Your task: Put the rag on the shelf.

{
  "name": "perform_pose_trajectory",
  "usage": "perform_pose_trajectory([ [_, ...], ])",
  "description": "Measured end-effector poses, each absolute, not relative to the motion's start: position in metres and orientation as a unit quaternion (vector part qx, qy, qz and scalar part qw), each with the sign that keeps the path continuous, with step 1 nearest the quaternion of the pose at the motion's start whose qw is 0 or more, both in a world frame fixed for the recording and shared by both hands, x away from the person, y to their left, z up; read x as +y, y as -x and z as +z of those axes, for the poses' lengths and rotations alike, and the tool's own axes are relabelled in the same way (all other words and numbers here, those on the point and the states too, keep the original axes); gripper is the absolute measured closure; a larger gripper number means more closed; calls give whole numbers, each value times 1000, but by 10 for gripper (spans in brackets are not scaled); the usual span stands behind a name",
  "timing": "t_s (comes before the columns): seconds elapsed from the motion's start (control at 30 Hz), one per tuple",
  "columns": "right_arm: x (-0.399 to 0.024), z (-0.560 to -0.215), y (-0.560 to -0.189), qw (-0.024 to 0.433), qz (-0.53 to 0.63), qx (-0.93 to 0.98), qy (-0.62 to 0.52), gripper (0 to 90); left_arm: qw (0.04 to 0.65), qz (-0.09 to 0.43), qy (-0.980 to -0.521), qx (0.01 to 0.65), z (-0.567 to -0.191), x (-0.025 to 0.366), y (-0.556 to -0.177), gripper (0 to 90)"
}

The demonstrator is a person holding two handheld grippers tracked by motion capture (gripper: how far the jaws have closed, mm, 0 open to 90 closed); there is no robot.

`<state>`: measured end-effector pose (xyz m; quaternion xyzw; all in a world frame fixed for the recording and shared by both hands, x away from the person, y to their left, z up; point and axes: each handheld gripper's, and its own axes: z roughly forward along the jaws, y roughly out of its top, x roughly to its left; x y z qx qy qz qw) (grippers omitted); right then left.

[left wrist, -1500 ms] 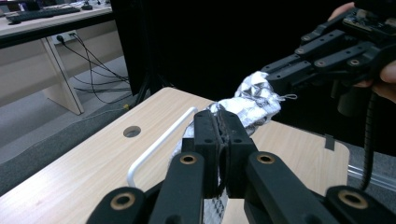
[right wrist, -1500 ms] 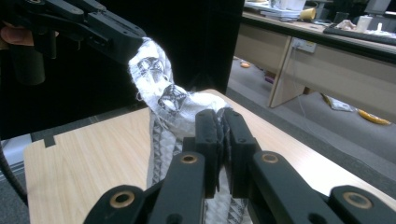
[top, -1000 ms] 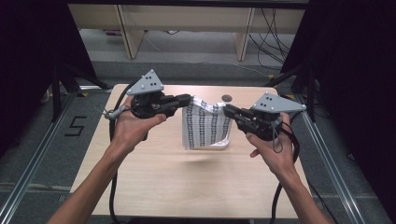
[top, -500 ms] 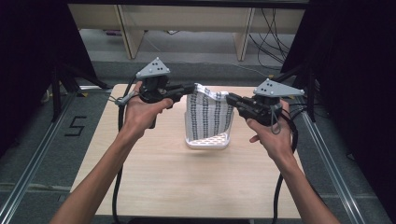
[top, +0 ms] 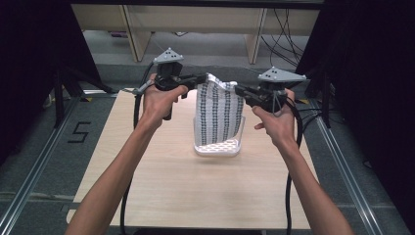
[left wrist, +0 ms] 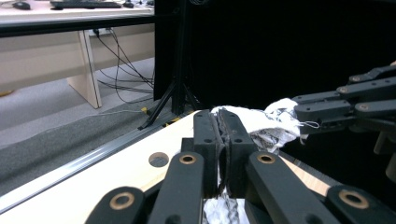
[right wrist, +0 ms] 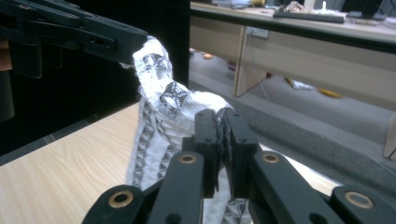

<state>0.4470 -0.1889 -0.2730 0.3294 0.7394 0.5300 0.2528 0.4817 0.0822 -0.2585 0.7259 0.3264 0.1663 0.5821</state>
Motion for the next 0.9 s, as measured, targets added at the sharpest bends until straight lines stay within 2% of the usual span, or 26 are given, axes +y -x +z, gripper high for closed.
perform_pose_trajectory([
  [0.37,-184,-291,-486,243,508,739,-371,850,576,145,-719,360,-280,75,-514,859],
  [0.4,-183,-292,-487,233,510,736,-379,849,576,144,-718,363,-281,75,-515,859],
  [0.9,-174,-315,-510,229,477,743,-410,825,558,122,-717,399,-306,74,-537,846],
])
